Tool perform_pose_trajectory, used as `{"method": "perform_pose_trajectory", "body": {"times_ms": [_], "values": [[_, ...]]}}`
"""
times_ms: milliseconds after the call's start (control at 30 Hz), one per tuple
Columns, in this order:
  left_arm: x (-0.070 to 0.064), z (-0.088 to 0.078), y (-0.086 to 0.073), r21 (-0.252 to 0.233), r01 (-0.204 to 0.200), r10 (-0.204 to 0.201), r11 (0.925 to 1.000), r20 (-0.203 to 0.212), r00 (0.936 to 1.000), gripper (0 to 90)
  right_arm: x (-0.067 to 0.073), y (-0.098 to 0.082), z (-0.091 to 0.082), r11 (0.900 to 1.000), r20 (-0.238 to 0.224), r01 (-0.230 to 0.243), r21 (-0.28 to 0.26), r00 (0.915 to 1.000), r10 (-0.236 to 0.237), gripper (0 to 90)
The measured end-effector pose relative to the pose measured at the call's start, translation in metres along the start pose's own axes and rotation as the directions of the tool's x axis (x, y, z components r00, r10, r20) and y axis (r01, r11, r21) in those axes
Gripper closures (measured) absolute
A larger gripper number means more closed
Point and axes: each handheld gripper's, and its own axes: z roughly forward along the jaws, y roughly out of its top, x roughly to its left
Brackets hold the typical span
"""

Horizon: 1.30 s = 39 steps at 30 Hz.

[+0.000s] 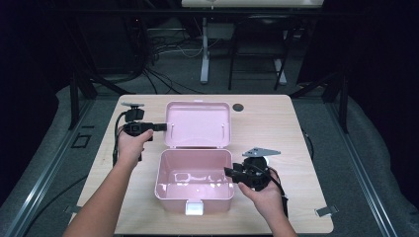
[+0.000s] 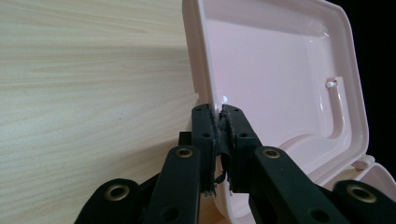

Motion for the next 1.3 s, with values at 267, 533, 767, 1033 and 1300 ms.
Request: {"method": "perform_pose_trajectory", "body": {"times_ms": [267, 533, 767, 1033, 1300], "values": [[0.003, 0.002, 0.000, 0.007, 0.017, -0.017, 0.9998, 0.007, 0.9998, 84.4, 0.000, 0.000, 0.000, 1.000, 0.000, -0.005, -0.007, 1.0000, 0.005, 61.9], [0.005, 0.005, 0.000, 0.019, 0.030, -0.030, 0.9994, 0.002, 0.9995, 84.0, -0.001, 0.000, 0.000, 1.000, -0.006, -0.014, -0.002, 0.9999, 0.014, 61.8], [0.007, 0.007, -0.002, 0.020, 0.046, -0.046, 0.9987, 0.007, 0.9989, 83.9, 0.000, -0.001, 0.000, 1.000, -0.006, -0.017, -0.002, 0.9998, 0.017, 61.8], [0.011, 0.012, -0.005, 0.039, 0.059, -0.059, 0.9975, -0.001, 0.9983, 83.7, -0.001, -0.001, 0.000, 1.000, -0.006, -0.018, -0.003, 0.9998, 0.018, 61.8], [0.014, 0.013, -0.008, 0.044, 0.054, -0.054, 0.9976, -0.001, 0.9986, 85.6, 0.000, -0.001, 0.000, 1.000, -0.007, -0.030, -0.010, 0.9995, 0.030, 61.8]]}}
